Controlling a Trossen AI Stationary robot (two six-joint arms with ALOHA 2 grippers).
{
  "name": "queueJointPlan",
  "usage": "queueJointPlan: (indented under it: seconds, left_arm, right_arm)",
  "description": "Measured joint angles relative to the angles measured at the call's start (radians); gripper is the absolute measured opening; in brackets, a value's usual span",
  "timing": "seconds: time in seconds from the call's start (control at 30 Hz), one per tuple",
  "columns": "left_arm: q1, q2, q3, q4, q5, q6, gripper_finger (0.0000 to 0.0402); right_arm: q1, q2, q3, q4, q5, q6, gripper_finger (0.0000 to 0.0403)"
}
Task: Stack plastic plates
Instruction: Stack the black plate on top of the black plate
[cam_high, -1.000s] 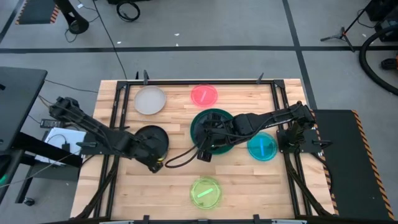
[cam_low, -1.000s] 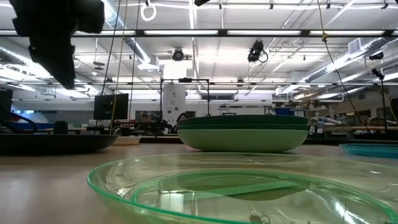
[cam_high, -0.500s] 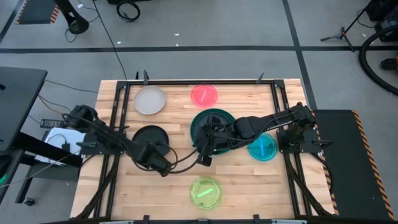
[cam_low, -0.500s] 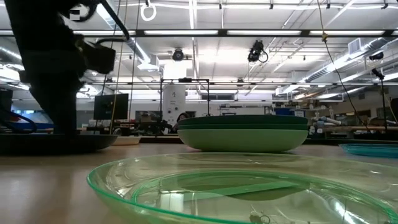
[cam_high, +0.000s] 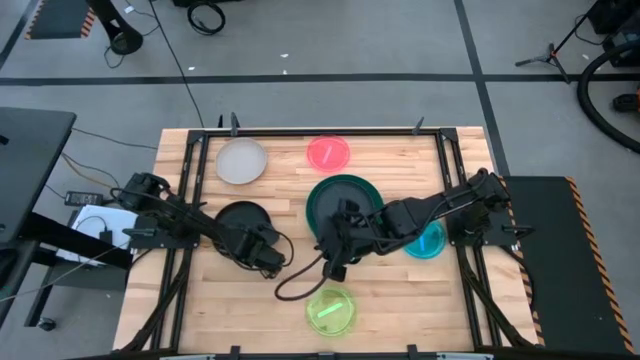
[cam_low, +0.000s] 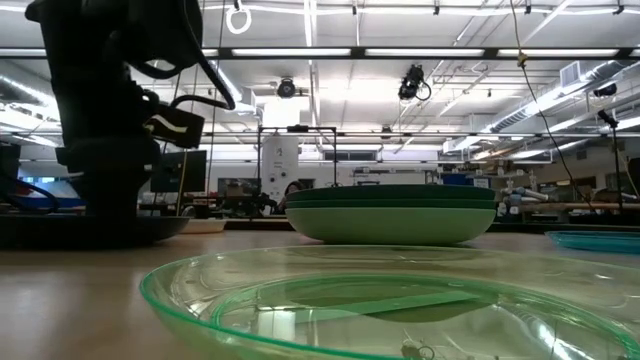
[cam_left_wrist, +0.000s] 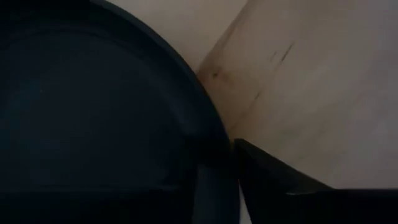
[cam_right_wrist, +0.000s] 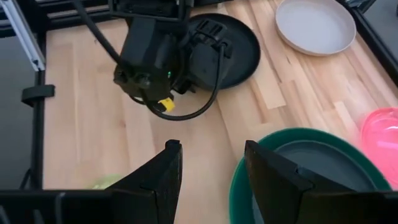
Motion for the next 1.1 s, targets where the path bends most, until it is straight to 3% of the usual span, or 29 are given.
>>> queueJointPlan:
  seconds: [0.2, 0.33, 0.5, 0.6, 0.7, 0.83, 1.1]
  left_arm:
    - [-0.002, -0.003, 0.001, -0.064, -0.022, 0.039, 0.0019]
    - [-0.021, -0.008, 0.057, -0.196, -0.022, 0.064, 0.0019]
    - [-0.056, -0.045, 0.189, -0.311, -0.098, 0.235, 0.0016]
    - [-0.062, -0.063, 0.248, -0.251, -0.172, 0.39, 0.0016]
    - [-0.054, -0.062, 0.269, -0.112, -0.237, 0.651, 0.0016]
    - [-0.014, -0.057, 0.269, 0.09, -0.213, 0.983, 0.0015]
    - [0.116, -0.058, 0.32, 0.204, -0.135, 1.164, 0.0014]
  right_arm:
    - [0.016, -0.037, 0.0, -0.001, 0.004, 0.078, 0.0182]
    - [0.019, -0.099, 0.0, -0.004, 0.018, 0.107, 0.0182]
    - [0.027, -0.17, 0.0, -0.005, 0.139, 0.122, 0.0182]
    - [0.026, -0.187, 0.0, 0.003, 0.168, 0.121, 0.0182]
    - [0.026, -0.192, 0.0, 0.017, 0.185, 0.123, 0.0182]
    - [0.045, -0.185, 0.0, 0.02, 0.183, 0.169, 0.018]
    - [0.144, -0.181, -0.031, 0.002, 0.234, 0.336, 0.0171]
